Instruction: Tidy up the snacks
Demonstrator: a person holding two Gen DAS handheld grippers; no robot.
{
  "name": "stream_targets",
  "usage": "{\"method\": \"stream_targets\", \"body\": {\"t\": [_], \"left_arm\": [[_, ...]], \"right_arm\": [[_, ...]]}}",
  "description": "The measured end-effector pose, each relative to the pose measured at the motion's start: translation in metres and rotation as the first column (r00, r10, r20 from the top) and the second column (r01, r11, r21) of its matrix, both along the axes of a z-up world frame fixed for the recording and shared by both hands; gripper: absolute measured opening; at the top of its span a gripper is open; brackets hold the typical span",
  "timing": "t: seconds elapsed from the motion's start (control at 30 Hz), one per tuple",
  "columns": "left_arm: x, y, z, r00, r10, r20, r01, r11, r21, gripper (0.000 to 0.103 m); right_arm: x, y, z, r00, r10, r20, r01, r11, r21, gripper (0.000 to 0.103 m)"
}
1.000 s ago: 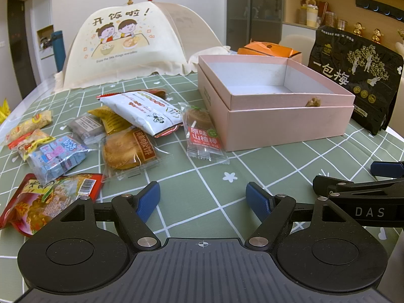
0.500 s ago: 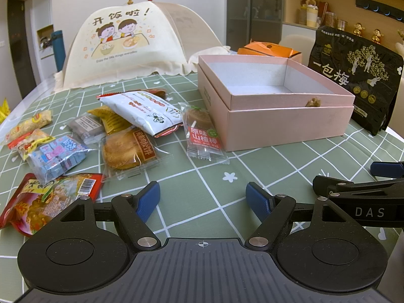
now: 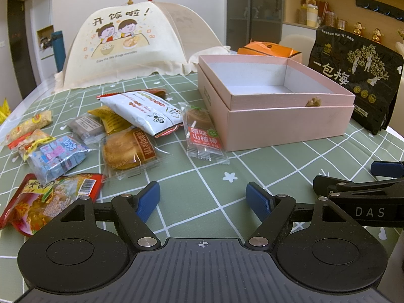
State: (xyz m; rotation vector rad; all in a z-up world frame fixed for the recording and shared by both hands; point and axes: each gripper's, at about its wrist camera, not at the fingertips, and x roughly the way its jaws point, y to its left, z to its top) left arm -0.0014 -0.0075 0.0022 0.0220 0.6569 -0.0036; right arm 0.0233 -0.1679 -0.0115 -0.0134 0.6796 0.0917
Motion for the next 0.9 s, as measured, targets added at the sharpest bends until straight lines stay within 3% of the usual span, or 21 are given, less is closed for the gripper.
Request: {"method": "stream_targets", "body": {"t": [0.9], "left_arm": [[0.0005, -0.0103, 0.0068, 1.000, 0.010, 0.001, -0.010, 1.000, 0.006, 0.083]], "right_arm": [[-0.0002, 0.0001, 0.0006, 1.000, 0.000, 0.003, 0.000, 1.000, -0.002, 0.103]]}}
